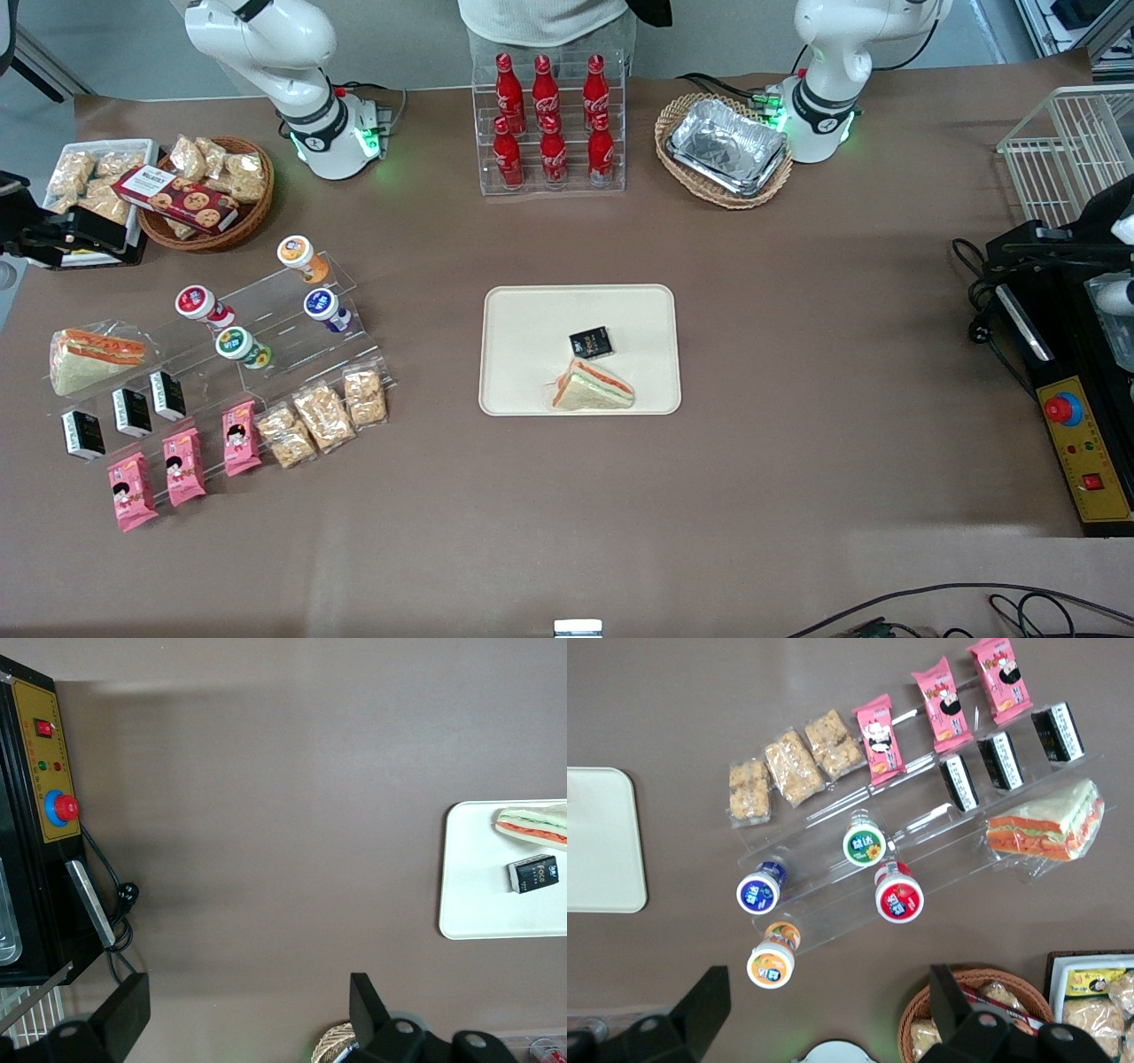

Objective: Place green gum on tray
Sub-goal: 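Move the right gripper toward the acrylic rack of small bottles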

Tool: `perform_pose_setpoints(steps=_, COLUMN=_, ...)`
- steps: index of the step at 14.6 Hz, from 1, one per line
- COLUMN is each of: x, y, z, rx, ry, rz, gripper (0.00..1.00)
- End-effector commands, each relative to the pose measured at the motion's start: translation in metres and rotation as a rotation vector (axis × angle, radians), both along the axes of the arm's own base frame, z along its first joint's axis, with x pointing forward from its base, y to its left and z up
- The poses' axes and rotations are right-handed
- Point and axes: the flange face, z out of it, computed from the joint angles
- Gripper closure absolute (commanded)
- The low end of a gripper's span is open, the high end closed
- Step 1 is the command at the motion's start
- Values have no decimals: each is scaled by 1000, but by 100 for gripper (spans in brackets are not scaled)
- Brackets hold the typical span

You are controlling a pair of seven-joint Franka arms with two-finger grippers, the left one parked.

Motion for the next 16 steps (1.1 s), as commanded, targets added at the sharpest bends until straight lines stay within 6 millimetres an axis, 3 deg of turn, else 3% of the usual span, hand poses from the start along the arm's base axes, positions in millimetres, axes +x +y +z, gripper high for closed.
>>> perform_pose_setpoints(steps=1, x=2, y=13, z=7, rx=-14, ry=-31, rz=33, gripper=0)
perform_pose_setpoints(steps=9, x=0, y=10, z=3, rx=5, ry=-21, rz=63, gripper=0)
perform_pose_setpoints(steps=13, x=1, y=-37, z=0, rx=19, ry=-48, rz=196, gripper=0)
perform_pose_setpoints(steps=16, x=3, y=-54, z=-3, rx=19, ry=-59, rz=227, gripper=0)
